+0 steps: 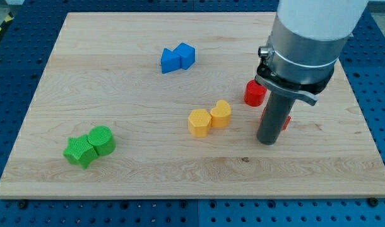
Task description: Move the red star into red circle
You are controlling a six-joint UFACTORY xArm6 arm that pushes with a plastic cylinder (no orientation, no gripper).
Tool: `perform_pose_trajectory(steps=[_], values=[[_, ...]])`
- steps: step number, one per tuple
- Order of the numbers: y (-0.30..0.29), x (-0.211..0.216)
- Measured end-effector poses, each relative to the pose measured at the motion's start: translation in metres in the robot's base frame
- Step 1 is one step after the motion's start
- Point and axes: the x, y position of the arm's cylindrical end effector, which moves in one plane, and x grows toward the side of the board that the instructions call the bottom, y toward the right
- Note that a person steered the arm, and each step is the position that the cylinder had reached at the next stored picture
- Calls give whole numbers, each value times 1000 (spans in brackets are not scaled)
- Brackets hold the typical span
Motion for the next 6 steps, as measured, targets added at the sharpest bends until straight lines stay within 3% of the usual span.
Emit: perform_pose_trajectory(steps=[3,6], values=[[35,16],[37,-44]])
